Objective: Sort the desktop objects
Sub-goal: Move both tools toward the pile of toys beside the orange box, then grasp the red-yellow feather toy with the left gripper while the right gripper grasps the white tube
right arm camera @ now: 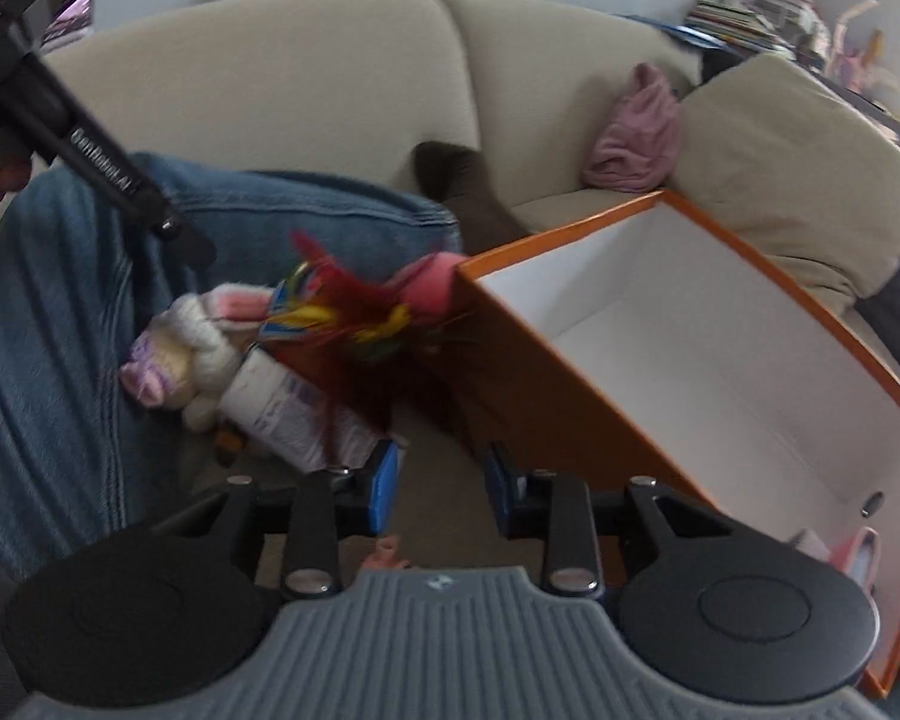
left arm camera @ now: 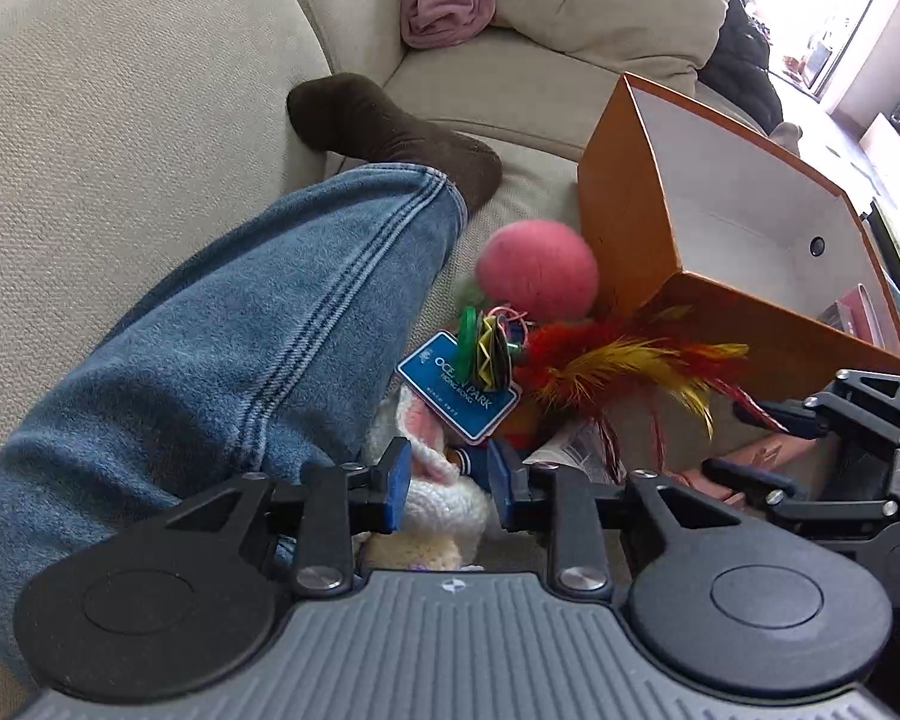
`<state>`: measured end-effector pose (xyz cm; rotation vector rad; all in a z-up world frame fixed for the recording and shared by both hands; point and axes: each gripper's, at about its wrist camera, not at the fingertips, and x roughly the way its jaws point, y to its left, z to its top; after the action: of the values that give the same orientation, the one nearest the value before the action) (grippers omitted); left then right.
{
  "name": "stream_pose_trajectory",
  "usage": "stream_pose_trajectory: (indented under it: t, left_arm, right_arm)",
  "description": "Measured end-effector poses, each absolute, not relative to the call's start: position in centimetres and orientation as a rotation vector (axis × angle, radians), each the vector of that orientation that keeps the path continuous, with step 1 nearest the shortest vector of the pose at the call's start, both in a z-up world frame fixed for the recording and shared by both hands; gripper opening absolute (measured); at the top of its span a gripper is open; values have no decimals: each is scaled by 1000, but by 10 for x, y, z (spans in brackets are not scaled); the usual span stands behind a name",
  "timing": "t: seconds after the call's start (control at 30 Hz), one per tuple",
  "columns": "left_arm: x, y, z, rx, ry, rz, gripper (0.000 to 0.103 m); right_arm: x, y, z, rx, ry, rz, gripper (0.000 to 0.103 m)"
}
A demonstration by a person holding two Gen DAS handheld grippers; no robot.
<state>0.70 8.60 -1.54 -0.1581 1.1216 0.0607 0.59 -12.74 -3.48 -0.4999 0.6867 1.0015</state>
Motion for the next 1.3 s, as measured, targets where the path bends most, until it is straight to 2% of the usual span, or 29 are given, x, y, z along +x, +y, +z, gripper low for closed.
stream_pose_trajectory:
  t: [0.07, 0.1, 0.23, 0.4, 0.53, 0.63, 0.73, 0.93, 1.1, 1.3]
  left_arm:
    - [8, 79, -23, -151, 1126, 31, 42]
    - [9, 76, -27, -144, 1129, 20, 48]
    - [11, 64, -33, -91, 1093, 2, 49]
    - [18, 48, -32, 37, 1034, -31, 54]
    - [31, 33, -41, 162, 1052, -67, 54]
    - [34, 20, -47, 312, 1053, -96, 55]
    - [36, 8, -54, 477, 1040, -120, 58]
    - [41, -9, -64, 716, 997, -184, 59]
    - [48, -25, -73, 824, 949, -201, 59]
    - [64, -34, -75, 827, 929, -225, 59]
  right_arm:
    - [1, -113, -46, -562, 700, 1041, 41]
    - [0, -107, -52, -588, 702, 1057, 41]
    - [-4, -89, -68, -682, 688, 1098, 51]
    - [-1, -72, -92, -771, 708, 1114, 53]
    - [1, -64, -104, -815, 680, 1102, 53]
    - [3, -61, -109, -839, 668, 1099, 51]
    - [6, -63, -110, -816, 675, 1124, 41]
    - [8, -67, -110, -796, 671, 1136, 38]
    - [6, -73, -107, -805, 642, 1134, 32]
    - [6, -85, -96, -807, 578, 1098, 19]
